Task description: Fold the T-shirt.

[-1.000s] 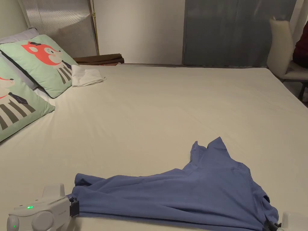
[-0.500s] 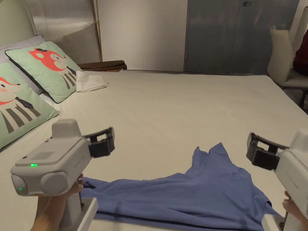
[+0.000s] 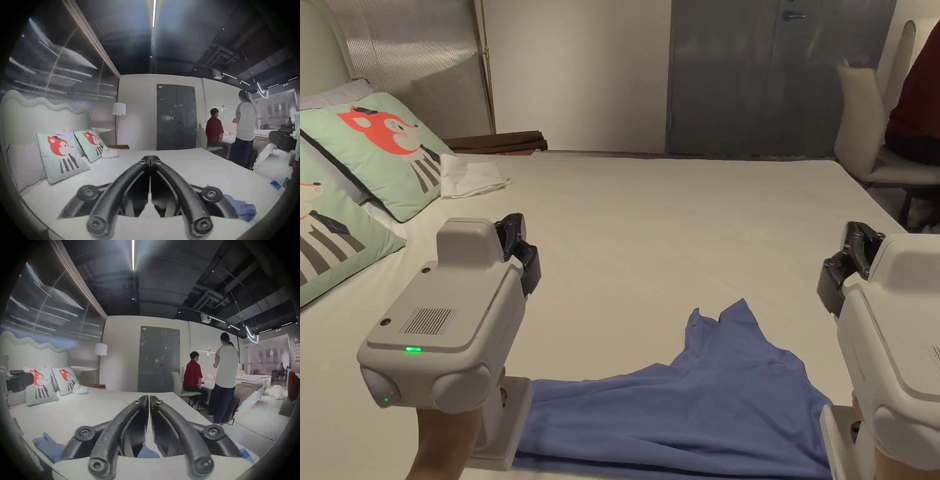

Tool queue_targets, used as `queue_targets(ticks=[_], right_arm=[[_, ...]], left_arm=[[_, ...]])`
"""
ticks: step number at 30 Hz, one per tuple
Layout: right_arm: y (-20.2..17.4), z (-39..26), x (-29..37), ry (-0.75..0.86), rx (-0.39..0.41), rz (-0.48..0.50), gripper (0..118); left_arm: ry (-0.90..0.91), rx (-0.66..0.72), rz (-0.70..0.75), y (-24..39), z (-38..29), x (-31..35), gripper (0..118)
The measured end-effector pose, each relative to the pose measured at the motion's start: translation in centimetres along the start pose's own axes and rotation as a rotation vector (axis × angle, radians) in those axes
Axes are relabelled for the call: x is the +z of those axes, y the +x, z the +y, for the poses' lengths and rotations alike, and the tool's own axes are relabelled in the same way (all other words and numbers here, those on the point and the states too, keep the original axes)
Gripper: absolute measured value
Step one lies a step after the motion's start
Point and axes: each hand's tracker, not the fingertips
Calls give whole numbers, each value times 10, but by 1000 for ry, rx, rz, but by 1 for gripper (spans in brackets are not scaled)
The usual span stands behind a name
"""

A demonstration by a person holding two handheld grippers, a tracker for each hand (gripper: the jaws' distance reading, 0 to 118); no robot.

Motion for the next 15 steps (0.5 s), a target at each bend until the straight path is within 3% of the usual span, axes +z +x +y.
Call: queue_targets(ticks=[6, 15], right_arm=[[2, -4, -3, -6, -4, 12, 0], [-7, -13, -15, -48, -24, 53, 0]], left_arm=[[-73, 23, -17, -14, -7, -8, 0], [-406, 35, 72, -71, -45, -27, 0]])
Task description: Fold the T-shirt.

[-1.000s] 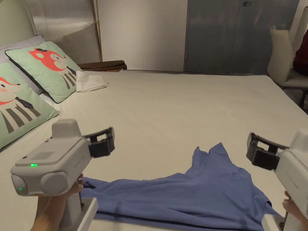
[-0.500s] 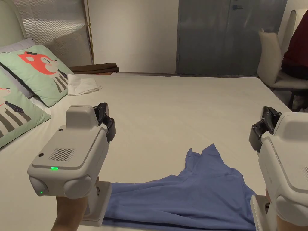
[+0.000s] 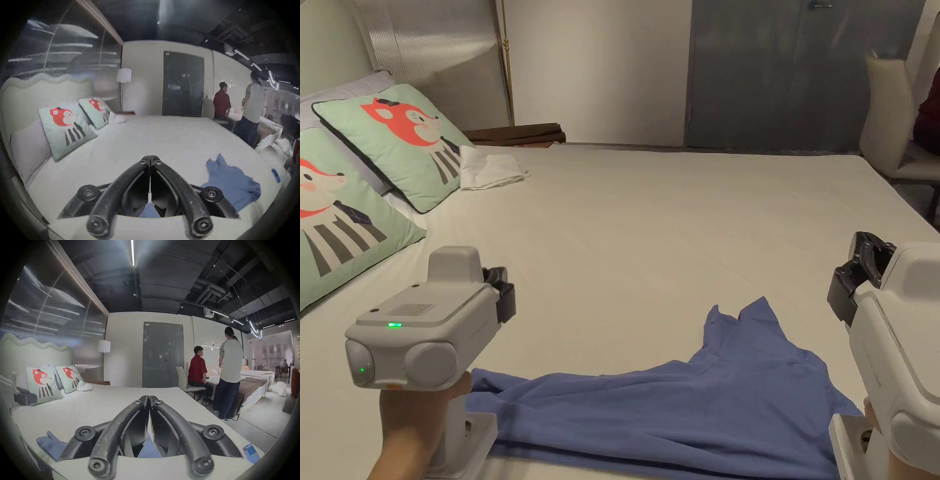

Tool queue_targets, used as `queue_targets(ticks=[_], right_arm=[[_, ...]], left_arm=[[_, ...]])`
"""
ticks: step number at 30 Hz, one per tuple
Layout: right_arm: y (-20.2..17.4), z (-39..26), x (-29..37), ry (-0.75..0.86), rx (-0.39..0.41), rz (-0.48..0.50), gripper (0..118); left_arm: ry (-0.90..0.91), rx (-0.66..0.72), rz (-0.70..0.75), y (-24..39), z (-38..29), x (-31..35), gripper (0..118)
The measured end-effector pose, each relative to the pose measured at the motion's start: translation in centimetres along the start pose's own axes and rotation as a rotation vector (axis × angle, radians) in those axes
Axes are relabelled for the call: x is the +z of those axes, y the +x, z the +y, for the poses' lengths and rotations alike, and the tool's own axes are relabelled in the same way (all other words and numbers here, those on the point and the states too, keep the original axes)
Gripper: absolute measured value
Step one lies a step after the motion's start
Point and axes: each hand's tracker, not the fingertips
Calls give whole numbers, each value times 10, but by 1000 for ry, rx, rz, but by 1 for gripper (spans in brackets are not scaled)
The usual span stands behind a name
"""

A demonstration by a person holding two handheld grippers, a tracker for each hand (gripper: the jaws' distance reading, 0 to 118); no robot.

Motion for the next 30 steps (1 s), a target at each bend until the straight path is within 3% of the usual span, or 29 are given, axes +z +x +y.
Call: queue_targets(ticks=[7, 8, 10, 11, 12, 13, 14, 19, 24, 25, 30], right_arm=[[-16, -8, -9, -31, 10, 45, 0], [-17, -10, -10, -38, 10, 50, 0], [-19, -15, -13, -54, 10, 59, 0], [-20, -17, -14, -62, 13, 61, 0], [-20, -20, -16, -71, 17, 61, 0], [-20, -22, -17, -81, 20, 62, 0], [-20, -25, -18, -89, 23, 62, 0], [-18, -36, -25, -130, 29, 49, 0], [-16, -43, -31, -157, 37, 37, 0], [-16, -43, -32, -161, 39, 35, 0], [-16, -48, -35, -180, 46, 33, 0]], left_arm=[[-270, 117, 55, -52, -40, -28, 0], [-294, 151, 60, -59, -47, -33, 5], [-359, 184, 66, -68, -56, -38, 36], [-370, 201, 71, -71, -62, -41, 64], [-391, 204, 73, -74, -67, -45, 84], [-420, 208, 73, -75, -71, -47, 97], [-429, 213, 75, -76, -76, -51, 103], [-485, 224, 54, -76, -87, -78, 102], [-513, 217, 55, -69, -94, -103, 89], [-529, 194, 55, -70, -96, -111, 82], [-567, 133, 28, -58, -103, -128, 19]])
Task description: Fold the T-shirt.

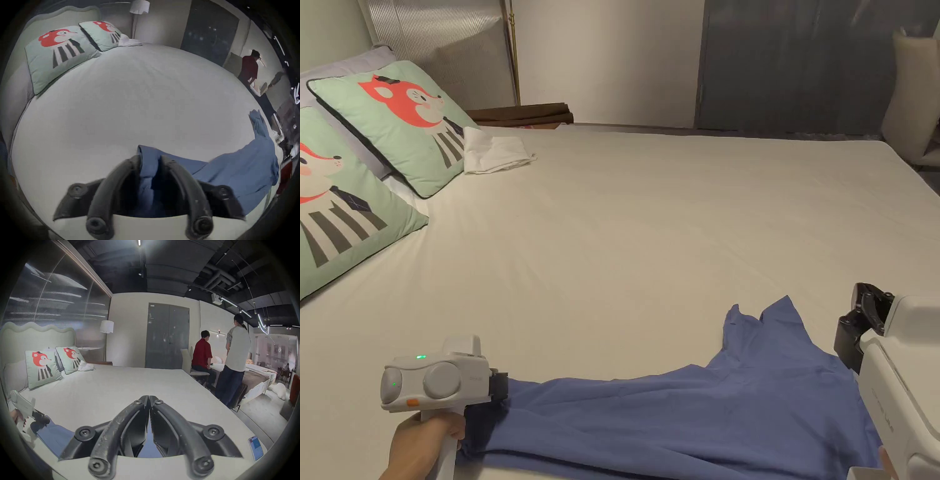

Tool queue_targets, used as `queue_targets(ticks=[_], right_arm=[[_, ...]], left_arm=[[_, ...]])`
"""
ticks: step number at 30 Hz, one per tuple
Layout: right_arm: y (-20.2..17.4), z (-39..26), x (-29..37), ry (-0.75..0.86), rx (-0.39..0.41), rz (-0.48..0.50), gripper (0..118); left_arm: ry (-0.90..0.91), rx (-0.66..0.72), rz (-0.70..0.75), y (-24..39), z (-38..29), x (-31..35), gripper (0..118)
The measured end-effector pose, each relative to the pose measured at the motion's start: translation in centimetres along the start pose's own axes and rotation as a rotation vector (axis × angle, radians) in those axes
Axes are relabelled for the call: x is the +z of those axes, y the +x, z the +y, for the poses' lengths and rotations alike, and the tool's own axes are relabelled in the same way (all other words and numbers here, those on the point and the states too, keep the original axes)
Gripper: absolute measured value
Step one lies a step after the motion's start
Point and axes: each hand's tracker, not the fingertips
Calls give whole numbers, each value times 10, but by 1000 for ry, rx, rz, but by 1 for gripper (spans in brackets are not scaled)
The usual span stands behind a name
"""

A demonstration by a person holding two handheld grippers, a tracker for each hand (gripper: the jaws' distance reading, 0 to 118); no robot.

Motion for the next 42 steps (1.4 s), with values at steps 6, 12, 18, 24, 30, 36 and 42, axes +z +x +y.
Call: queue_targets(ticks=[6, 12, 18, 24, 30, 36, 42], right_arm=[[10, -6, -15, -58, -5, 4, 0], [38, -15, -92, -307, -63, 43, 58], [54, -51, -197, -598, -97, 82, 112], [45, -88, -251, -776, -109, 92, 110], [34, -112, -244, -811, -44, 88, 55], [27, -94, -222, -731, 72, 92, 2], [42, -50, -178, -558, 101, 86, 2]], left_arm=[[71, -22, -4, 2, 2, 18, 3], [143, -24, -61, 3, 13, 55, 3], [164, -33, -87, 7, 21, 60, 3], [150, -29, -89, 3, 22, 49, 3], [134, -17, -90, 1, 20, 40, 3], [131, -9, -76, 0, 17, 36, 3], [156, -6, -74, 2, 14, 49, 3]])
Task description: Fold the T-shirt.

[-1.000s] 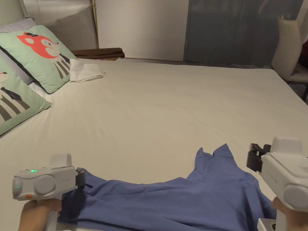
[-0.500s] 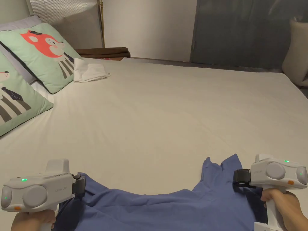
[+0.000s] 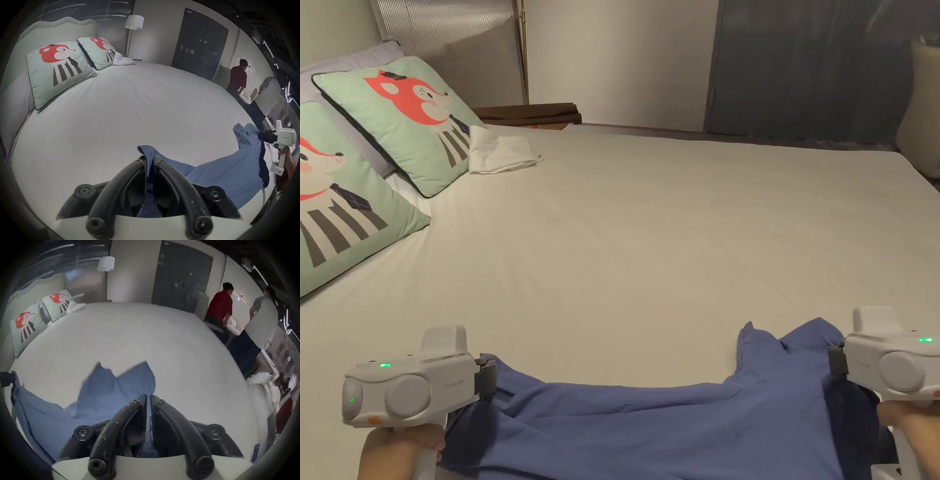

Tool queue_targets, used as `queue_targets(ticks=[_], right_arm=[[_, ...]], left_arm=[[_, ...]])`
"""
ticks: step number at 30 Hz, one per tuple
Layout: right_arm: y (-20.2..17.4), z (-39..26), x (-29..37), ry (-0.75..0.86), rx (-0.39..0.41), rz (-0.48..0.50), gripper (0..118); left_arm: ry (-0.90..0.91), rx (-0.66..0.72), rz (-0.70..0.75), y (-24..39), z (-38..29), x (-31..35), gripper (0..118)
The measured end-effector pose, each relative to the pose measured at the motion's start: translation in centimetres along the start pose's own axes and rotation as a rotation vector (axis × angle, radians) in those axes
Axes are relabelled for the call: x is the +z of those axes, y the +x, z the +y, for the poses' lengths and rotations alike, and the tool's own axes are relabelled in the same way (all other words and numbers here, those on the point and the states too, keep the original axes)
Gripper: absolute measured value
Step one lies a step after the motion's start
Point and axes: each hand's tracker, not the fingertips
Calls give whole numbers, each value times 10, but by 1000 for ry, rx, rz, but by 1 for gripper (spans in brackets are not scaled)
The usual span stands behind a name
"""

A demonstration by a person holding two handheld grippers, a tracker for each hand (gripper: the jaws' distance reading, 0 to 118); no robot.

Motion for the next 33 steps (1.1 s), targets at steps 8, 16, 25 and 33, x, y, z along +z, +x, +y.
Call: queue_targets(ticks=[8, 16, 25, 33], right_arm=[[31, 39, 103, 292, -85, -20, 2], [69, 117, 164, 500, -125, -118, 2], [115, 212, 176, 640, -196, -199, 2], [166, 273, 144, 652, -332, -246, 2]], left_arm=[[100, 11, -37, 2, 34, 35, 3], [276, 21, -46, 17, 128, 75, 3], [458, 6, 12, 37, 256, 98, 3], [529, 128, 71, 20, 342, 91, 3]])
